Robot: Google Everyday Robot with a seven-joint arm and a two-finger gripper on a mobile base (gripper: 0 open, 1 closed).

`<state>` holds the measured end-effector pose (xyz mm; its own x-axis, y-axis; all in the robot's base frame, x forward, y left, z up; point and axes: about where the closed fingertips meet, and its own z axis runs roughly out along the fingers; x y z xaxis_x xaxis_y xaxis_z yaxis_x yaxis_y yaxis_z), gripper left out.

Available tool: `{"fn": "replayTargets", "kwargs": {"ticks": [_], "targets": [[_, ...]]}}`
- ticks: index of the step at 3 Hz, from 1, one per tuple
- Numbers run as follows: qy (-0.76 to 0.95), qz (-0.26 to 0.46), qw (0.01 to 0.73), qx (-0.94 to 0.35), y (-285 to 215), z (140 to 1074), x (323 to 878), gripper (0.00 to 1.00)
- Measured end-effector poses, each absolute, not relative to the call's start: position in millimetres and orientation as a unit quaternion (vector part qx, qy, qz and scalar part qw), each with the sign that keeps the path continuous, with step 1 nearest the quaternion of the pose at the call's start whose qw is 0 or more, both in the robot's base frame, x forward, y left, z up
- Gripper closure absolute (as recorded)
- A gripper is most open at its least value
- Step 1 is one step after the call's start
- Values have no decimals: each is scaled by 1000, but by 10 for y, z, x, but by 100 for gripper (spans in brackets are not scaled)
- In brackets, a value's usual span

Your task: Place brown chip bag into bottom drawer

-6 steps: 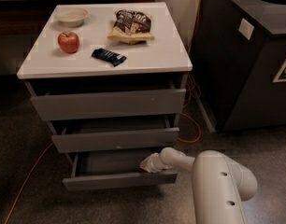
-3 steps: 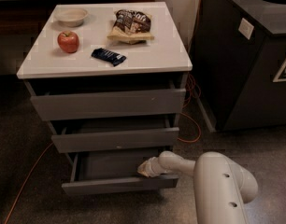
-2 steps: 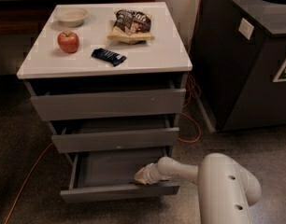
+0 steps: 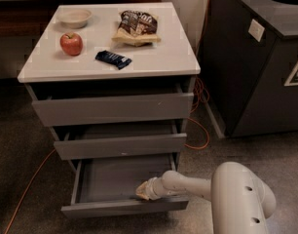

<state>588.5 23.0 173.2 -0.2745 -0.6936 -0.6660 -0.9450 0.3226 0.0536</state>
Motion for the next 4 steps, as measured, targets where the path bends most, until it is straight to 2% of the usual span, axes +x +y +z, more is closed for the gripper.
{"fn": "replayTargets", "kwargs": {"ticks": [4], "targets": [[750,252,275,-547,460,2045,5203,100]]}}
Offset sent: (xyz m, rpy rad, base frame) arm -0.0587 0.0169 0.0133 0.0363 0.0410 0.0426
